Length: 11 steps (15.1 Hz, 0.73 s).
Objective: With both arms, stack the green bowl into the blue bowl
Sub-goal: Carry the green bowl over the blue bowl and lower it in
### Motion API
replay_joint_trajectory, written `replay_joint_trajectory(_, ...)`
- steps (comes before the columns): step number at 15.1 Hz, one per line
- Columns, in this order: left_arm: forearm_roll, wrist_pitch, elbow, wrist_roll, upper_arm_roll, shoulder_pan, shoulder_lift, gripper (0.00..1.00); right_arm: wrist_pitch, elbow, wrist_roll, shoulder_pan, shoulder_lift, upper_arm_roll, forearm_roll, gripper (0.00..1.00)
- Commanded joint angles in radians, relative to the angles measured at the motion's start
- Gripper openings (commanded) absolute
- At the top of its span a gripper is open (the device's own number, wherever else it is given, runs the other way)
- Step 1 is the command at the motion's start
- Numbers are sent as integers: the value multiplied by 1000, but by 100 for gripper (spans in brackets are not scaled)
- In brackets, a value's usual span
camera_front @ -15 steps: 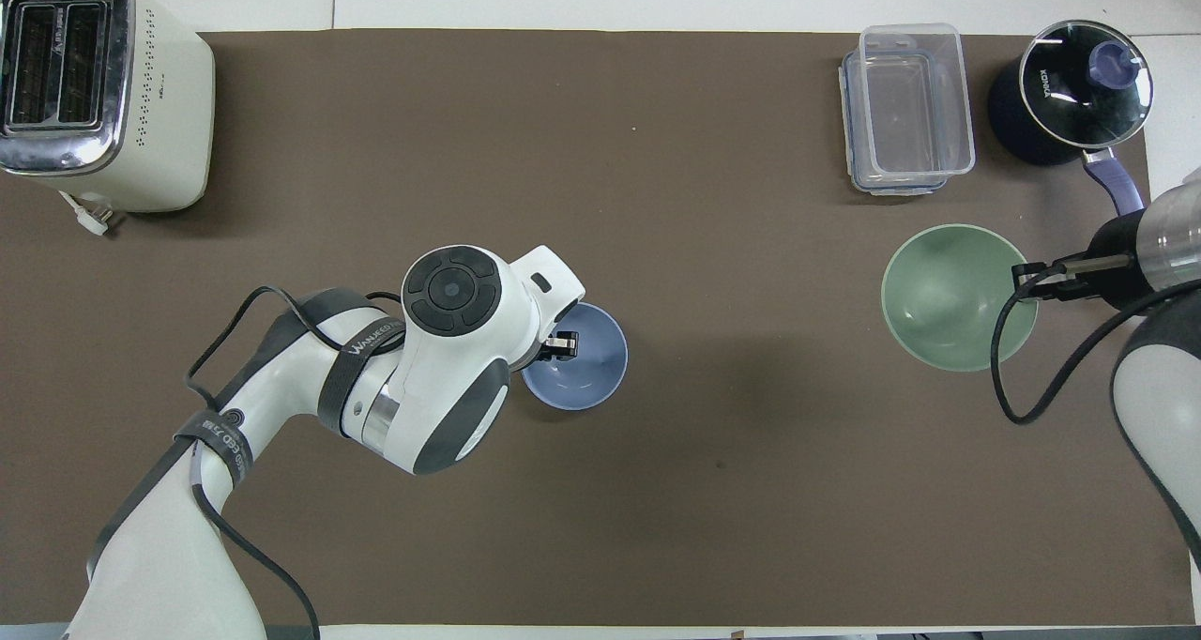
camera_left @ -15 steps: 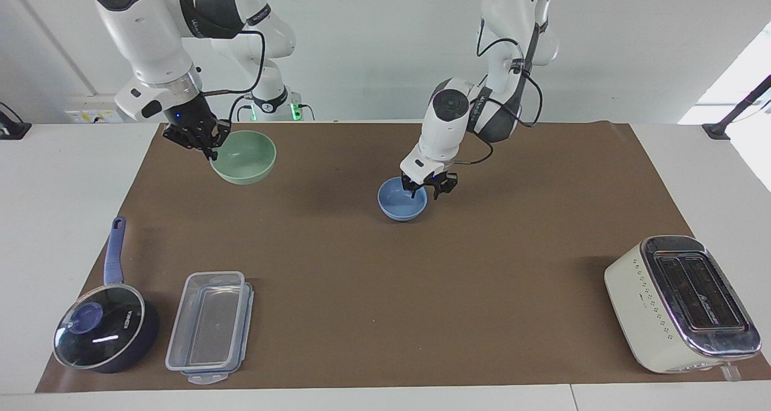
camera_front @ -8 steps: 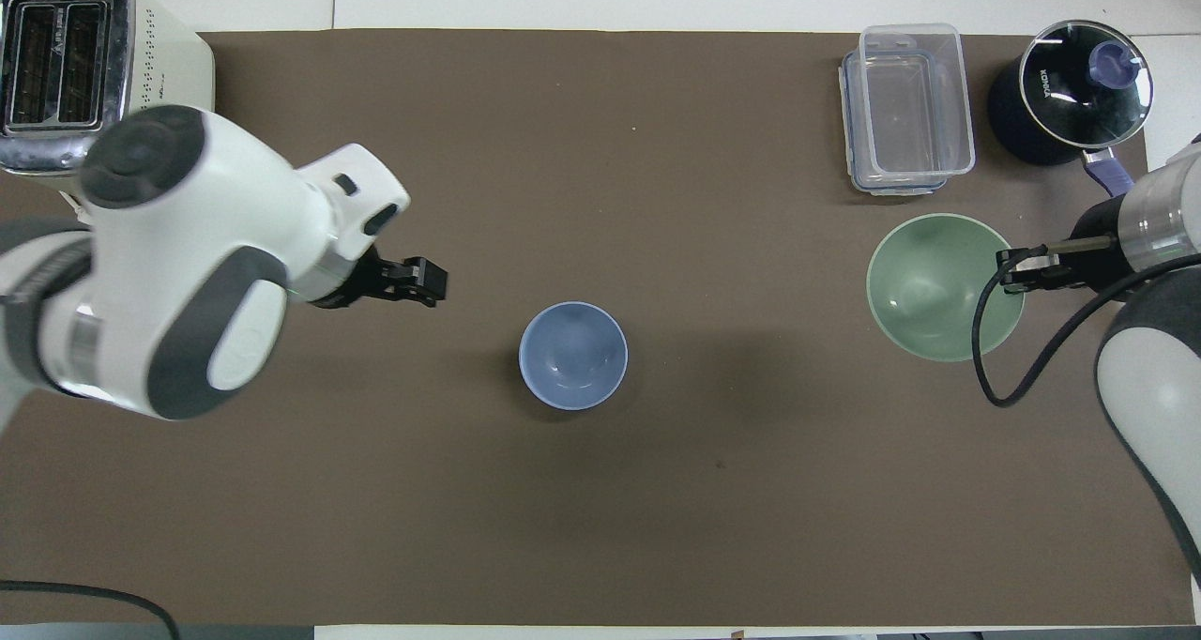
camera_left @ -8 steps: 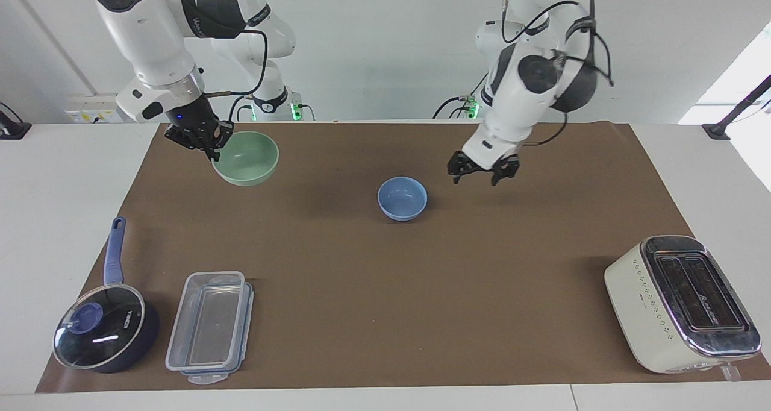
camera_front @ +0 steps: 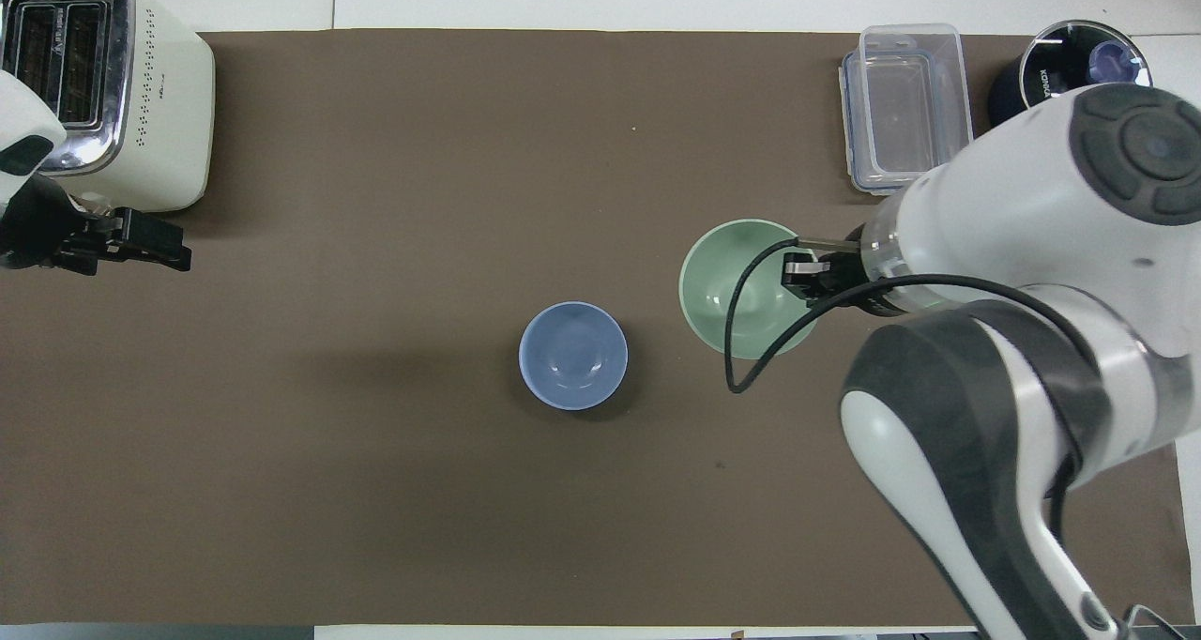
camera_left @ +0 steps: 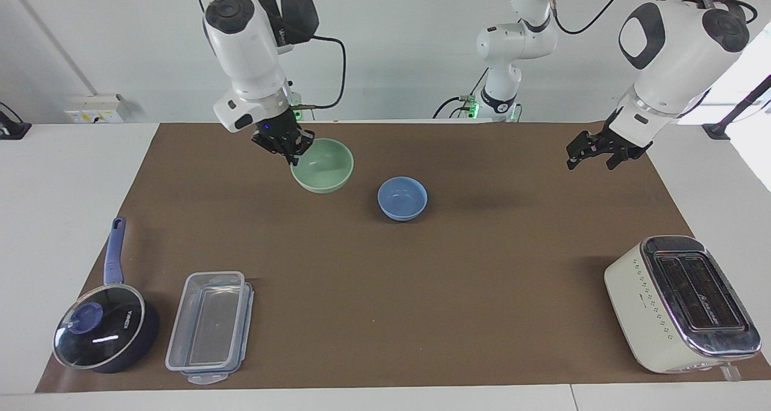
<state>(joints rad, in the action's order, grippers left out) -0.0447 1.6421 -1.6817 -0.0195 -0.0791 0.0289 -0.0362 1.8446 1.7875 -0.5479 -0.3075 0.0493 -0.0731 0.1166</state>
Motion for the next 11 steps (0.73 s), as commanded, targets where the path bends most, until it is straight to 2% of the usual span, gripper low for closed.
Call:
replay_joint_trajectory(1,29,-25,16,6,-1,-6,10,100,106,2,-78,-86,59,3,32,0)
replay_joint_trajectory(4,29,-27,13,13,-2,-7,21,100,255,96,-90,-151,67,3,32,0)
replay_joint_trajectory(7,29,-59,8,13,12,-21,53,100,390,212,0,-165,46,3,32,0)
replay_joint_trajectory(10,40,-135,10,16,80,-98,78,100,441,245,43,-203,79,3,32,0)
replay_joint_trajectory(11,43,-165,8,15,78,-93,93,100,446,245,45,-215,90,3,31,0)
